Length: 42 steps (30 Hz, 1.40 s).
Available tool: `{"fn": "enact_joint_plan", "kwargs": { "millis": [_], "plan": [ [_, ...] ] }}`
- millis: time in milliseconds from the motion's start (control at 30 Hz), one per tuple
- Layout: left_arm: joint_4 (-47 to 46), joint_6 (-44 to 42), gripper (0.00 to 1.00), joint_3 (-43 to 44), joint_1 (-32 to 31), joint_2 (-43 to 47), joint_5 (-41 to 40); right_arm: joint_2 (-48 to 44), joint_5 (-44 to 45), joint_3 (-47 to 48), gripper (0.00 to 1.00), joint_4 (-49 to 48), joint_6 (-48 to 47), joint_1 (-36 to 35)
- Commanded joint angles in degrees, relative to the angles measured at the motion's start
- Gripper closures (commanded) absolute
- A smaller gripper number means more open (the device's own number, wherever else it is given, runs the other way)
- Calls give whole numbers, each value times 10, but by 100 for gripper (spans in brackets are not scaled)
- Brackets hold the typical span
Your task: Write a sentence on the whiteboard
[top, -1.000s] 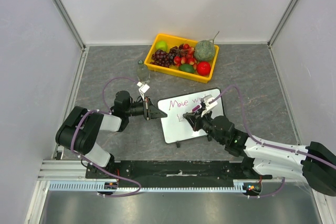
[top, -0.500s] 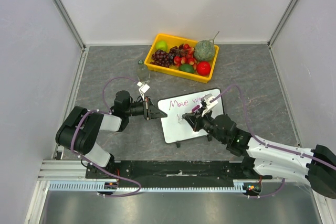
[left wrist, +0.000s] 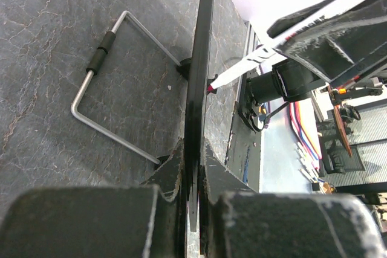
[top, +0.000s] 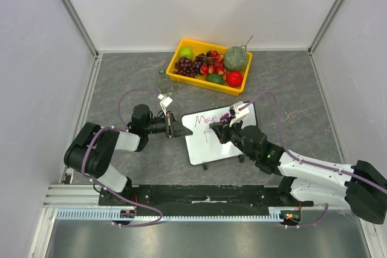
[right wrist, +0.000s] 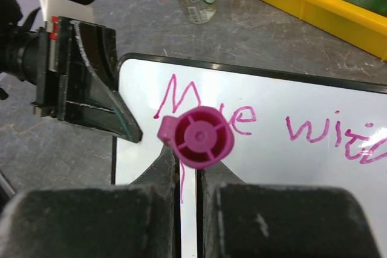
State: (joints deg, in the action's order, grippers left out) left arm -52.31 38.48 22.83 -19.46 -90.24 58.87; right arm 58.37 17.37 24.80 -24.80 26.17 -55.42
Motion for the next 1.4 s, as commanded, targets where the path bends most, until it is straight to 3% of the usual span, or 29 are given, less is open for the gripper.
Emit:
{"fn": "enact_joint_plan", "kwargs": {
  "millis": [0, 533, 1367],
  "plan": [
    [27, -42, 98, 1, -1, -6, -4, 15, 17, 13, 100, -40, 10, 14],
    [27, -41, 98, 2, -1, -9, -4, 20, -17, -3, 100, -44, 20, 22],
    [29, -42, 98, 3, -2, -9, -2, -18, 20, -26, 100, 10, 22, 25]
  ]
}}
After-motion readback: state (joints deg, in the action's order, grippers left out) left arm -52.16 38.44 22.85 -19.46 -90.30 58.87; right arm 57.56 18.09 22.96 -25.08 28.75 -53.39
